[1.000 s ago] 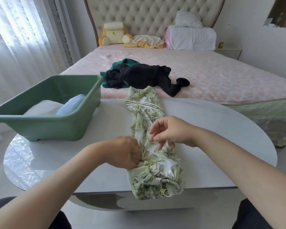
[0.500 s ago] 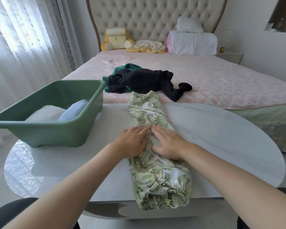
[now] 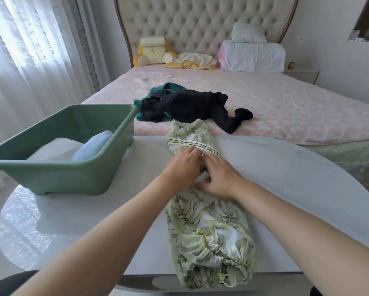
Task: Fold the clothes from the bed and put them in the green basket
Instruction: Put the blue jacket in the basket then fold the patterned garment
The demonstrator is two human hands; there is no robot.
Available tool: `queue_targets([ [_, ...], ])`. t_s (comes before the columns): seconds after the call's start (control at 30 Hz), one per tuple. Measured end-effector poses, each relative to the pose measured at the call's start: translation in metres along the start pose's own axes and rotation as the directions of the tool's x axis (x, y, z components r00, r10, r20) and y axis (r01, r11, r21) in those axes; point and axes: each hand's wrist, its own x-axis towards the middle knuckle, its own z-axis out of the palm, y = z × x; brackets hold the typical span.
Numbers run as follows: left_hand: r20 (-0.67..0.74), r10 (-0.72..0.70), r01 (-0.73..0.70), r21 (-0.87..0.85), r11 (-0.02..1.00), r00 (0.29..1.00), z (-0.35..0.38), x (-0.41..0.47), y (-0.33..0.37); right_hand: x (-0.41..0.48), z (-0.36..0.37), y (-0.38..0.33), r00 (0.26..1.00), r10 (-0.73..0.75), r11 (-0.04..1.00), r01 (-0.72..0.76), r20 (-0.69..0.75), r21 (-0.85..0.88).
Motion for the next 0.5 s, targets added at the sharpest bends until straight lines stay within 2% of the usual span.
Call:
queue_targets([
  [0.03,0.066,-0.029,0.029,0.010,1.000,0.997,0.008,0.004,-0.006,0.003,0.002,0.006,0.996,0.016,1.000,-0.017,0.088,0.012],
  [0.1,0.182,-0.118,0.089,0.161,0.983,0.976,0.022,0.005,-0.024,0.007,0.002,0.018,0.958,0.068,0.998,-0.064,0.277,-0.024],
  [0.17,0.258,-0.208,0.145,0.243,0.959,0.943,0.029,0.003,-0.043,0.009,0.003,0.028,0.931,0.096,0.994,-0.075,0.351,-0.074],
  [0.37,0.338,-0.274,0.204,0.229,0.952,0.900,0.025,0.007,-0.061,0.015,0.013,0.030,0.945,0.104,0.989,-0.065,0.310,-0.134],
  [0.43,0.319,-0.322,0.222,0.310,0.924,0.891,0.022,0.007,-0.061,0.014,0.013,0.028,0.948,0.117,0.985,-0.071,0.296,-0.159],
  [0.5,0.280,-0.312,0.167,0.440,0.882,0.908,0.014,0.005,-0.056,0.012,0.010,0.024,0.949,0.121,0.976,-0.061,0.290,-0.209],
])
